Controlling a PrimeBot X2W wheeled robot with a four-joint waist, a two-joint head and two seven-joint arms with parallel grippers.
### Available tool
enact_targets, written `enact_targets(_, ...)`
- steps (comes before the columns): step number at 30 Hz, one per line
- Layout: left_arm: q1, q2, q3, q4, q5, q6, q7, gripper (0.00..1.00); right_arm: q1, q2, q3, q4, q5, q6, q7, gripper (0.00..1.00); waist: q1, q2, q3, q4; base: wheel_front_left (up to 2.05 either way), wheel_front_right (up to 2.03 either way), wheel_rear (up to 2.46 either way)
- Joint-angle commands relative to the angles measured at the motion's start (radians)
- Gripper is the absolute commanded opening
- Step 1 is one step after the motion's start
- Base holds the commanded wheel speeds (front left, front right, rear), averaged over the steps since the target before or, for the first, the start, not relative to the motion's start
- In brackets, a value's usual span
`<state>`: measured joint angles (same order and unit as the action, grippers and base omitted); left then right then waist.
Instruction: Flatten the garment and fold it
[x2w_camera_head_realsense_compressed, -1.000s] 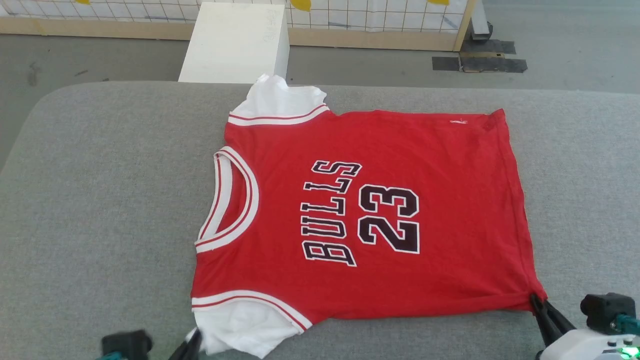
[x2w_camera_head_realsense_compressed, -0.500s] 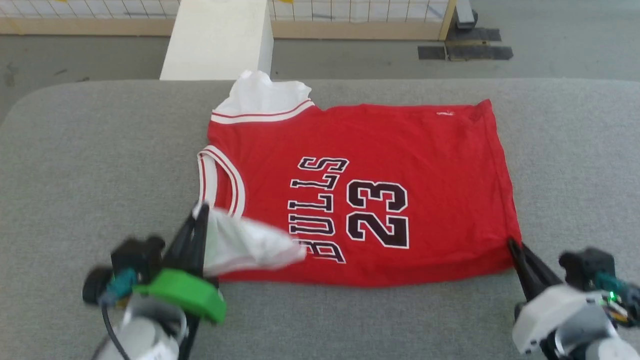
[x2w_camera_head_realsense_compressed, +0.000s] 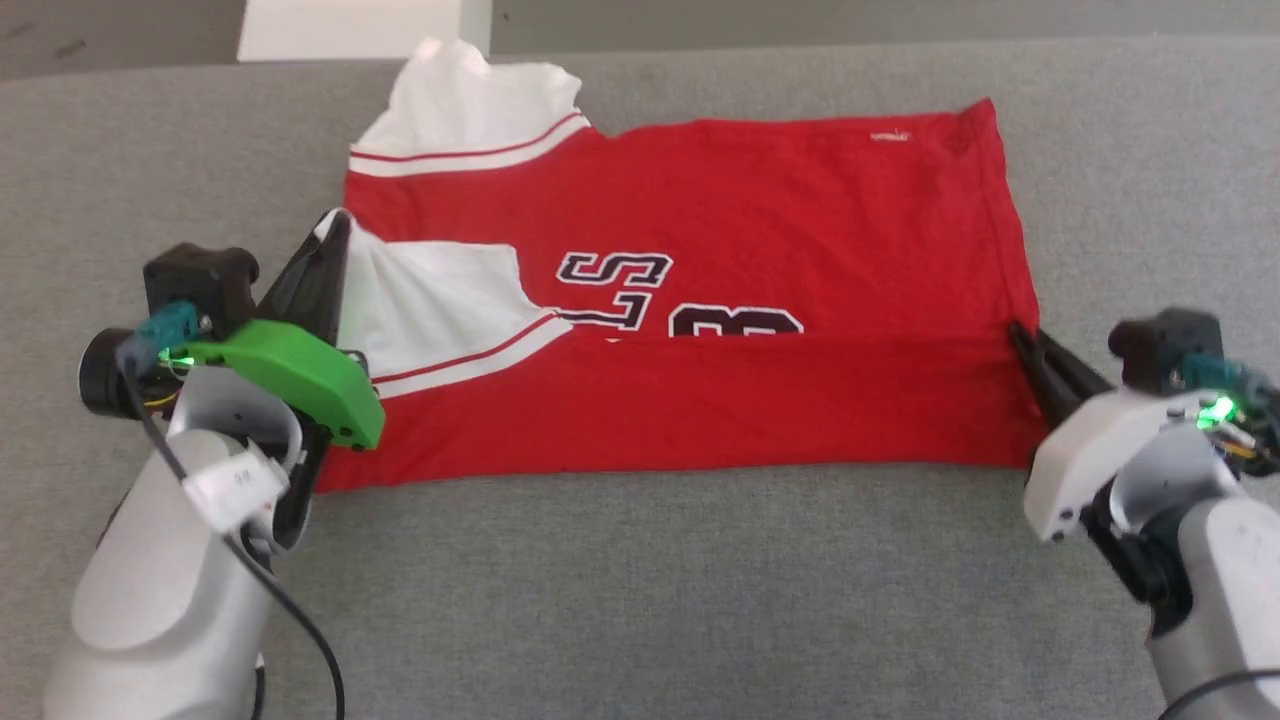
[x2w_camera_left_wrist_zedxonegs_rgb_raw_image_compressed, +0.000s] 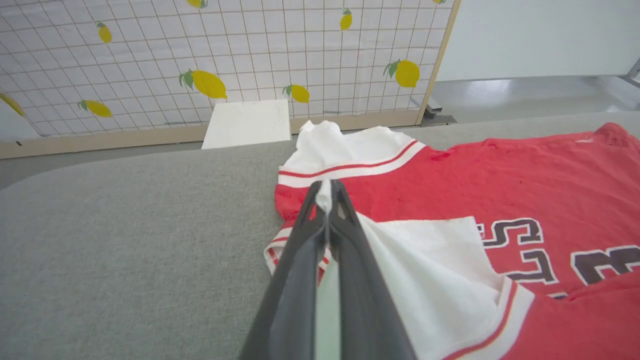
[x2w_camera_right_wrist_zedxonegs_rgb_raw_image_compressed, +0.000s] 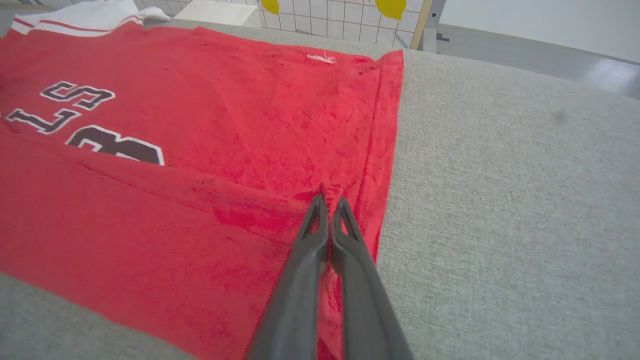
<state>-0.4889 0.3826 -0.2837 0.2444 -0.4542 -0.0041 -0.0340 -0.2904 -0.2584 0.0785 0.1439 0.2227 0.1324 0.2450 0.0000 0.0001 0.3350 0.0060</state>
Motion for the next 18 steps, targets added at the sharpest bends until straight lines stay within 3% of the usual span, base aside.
enact_targets(1, -0.021, 0.014, 0.0, 0.024, -0.01, -0.009, 0.025, 0.0, -0.032, -0.003, 0.0, 0.013, 0.013, -0.002, 0.018, 0.0, 0.0, -0.0001, 0.047, -0.022, 0.0, 0.0, 0.0)
enact_targets(6, -0.057, 0.032, -0.002, 0.119, -0.043, -0.014, 0.148, 0.0, -0.111, -0.007, -0.004, 0.066, 0.033, -0.002, 0.131, 0.0, 0.0, -0.0001, 0.085, -0.026, 0.0, 0.0, 0.0)
enact_targets(11, -0.061, 0.037, -0.02, 0.193, -0.115, -0.033, 0.36, 0.0, -0.156, 0.0, -0.011, 0.105, 0.071, -0.002, 0.308, 0.0, 0.0, -0.0001, 0.097, -0.023, 0.0, 0.0, 0.0)
enact_targets(14, -0.054, 0.035, -0.007, 0.2, -0.161, -0.022, 0.443, 0.0, -0.165, 0.006, -0.019, 0.102, 0.088, -0.002, 0.385, 0.0, 0.0, -0.0001, 0.09, -0.017, 0.0, 0.0, 0.0)
enact_targets(15, -0.05, 0.035, 0.0, 0.195, -0.168, -0.01, 0.452, 0.1, -0.163, 0.01, -0.028, 0.096, 0.093, -0.002, 0.404, 0.25, 0.0, -0.0001, 0.084, -0.014, 0.0, 0.0, 0.0)
enact_targets(16, -0.047, 0.036, 0.006, 0.186, -0.168, -0.001, 0.444, 0.4, -0.16, 0.013, -0.036, 0.09, 0.096, -0.002, 0.412, 0.43, 0.0, -0.0001, 0.078, -0.011, 0.0, 0.0, 0.0)
enact_targets(17, -0.044, 0.036, 0.015, 0.172, -0.162, 0.011, 0.417, 0.84, -0.154, 0.017, -0.046, 0.079, 0.098, -0.002, 0.415, 0.82, 0.0, -0.0001, 0.069, -0.007, 0.0, 0.0, 0.0)
enact_targets(18, -0.04, 0.037, 0.023, 0.161, -0.155, 0.019, 0.384, 1.0, -0.146, 0.022, -0.055, 0.071, 0.1, -0.002, 0.413, 1.0, 0.0, -0.0001, 0.061, -0.004, 0.0, 0.0, 0.0)
